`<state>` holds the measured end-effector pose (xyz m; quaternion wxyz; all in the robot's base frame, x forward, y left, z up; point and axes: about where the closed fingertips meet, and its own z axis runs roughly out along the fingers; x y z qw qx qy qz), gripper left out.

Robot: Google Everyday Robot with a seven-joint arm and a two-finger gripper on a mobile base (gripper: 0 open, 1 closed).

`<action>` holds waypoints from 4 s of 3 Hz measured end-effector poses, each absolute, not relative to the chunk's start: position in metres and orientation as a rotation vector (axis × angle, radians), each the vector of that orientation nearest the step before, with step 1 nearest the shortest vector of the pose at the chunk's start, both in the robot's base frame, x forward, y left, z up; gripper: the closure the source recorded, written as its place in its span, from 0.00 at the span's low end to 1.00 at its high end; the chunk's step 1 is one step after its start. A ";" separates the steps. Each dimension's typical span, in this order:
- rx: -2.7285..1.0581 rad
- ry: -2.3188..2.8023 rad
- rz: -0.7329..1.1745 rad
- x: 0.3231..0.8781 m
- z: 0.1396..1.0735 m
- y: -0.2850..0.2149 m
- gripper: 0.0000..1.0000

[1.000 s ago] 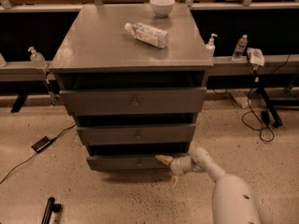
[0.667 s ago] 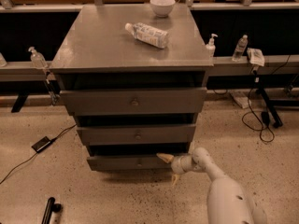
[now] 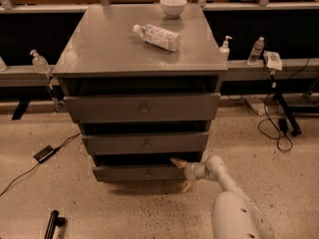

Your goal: Open bottom drawer

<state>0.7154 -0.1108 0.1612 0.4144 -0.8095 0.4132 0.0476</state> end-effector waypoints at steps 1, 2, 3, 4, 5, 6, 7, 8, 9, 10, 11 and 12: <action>-2.025 1.057 0.113 0.722 0.159 -0.110 0.00; -1.996 1.079 0.206 0.709 0.152 -0.110 0.18; -2.018 1.025 0.379 0.676 0.158 -0.108 0.50; -2.035 1.011 0.453 0.658 0.160 -0.118 0.80; -2.043 1.018 0.476 0.649 0.160 -0.128 1.00; -2.065 1.003 0.385 0.655 0.168 -0.142 1.00; -2.087 1.075 0.186 0.676 0.191 -0.170 1.00; -2.050 1.179 0.022 0.676 0.206 -0.182 1.00; -2.053 1.188 -0.031 0.668 0.200 -0.163 1.00; -2.045 1.189 -0.017 0.665 0.193 -0.153 0.83; -2.037 1.196 0.003 0.667 0.195 -0.157 0.60; -1.941 1.304 -0.087 0.680 0.202 -0.156 0.27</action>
Offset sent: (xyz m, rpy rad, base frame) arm -0.0138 -0.0120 -0.0206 0.1368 0.1937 0.0515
